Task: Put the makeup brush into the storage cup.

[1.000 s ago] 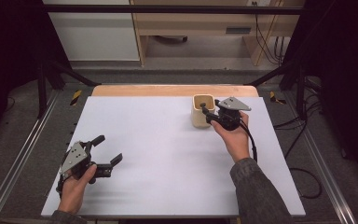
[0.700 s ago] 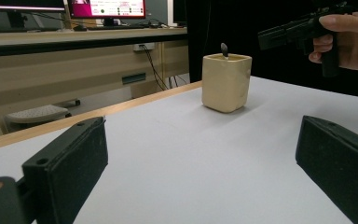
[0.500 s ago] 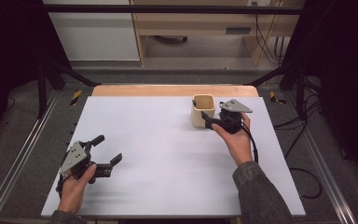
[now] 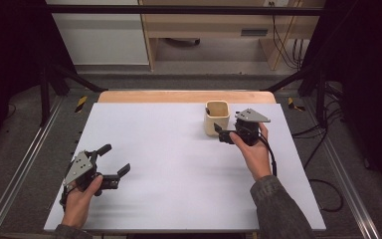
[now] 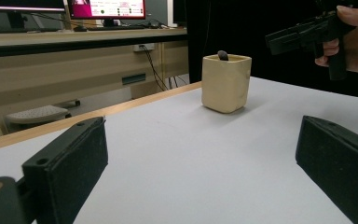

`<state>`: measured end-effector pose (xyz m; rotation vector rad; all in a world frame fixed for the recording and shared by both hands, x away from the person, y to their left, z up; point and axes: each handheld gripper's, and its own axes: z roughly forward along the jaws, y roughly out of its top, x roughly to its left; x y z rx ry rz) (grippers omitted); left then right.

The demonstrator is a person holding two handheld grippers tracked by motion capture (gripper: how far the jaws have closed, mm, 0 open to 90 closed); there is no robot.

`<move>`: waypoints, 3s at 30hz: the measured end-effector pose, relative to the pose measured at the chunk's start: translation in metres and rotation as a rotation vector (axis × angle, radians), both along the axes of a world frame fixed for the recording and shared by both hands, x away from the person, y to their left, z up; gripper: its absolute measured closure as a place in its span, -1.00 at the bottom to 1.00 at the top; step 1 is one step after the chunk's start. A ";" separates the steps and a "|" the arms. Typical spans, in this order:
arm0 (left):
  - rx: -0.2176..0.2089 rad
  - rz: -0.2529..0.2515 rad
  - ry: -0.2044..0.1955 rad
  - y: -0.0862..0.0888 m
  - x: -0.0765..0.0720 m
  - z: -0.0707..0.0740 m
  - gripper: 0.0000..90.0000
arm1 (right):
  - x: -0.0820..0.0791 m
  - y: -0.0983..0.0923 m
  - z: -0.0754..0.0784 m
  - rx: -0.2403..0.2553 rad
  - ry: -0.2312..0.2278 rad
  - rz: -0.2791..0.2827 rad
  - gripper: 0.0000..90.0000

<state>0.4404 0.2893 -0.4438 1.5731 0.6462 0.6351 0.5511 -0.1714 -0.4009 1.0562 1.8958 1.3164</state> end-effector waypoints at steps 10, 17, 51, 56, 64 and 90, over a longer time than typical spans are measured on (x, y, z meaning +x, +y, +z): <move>-0.002 0.000 0.000 0.000 0.000 0.000 -0.96 | -0.013 0.000 -0.002 -0.009 -0.060 0.027 -0.81; -0.004 -0.003 -0.002 0.000 0.000 0.000 -0.95 | -0.024 -0.008 -0.005 -0.034 -0.096 0.010 -0.79; 0.001 -0.011 -0.003 0.000 -0.001 0.000 -0.96 | -0.067 -0.043 -0.026 0.024 -0.126 0.055 -0.92; 0.007 -0.011 -0.004 -0.001 -0.001 0.000 -0.96 | -0.073 -0.049 -0.030 0.037 -0.127 0.051 -0.92; 0.008 -0.012 -0.004 -0.001 -0.002 0.000 -0.96 | -0.083 -0.057 -0.033 0.056 -0.126 0.043 -0.93; -0.004 -0.021 -0.015 0.003 -0.006 0.002 -0.96 | -0.111 -0.094 -0.047 0.096 -0.166 0.019 -0.90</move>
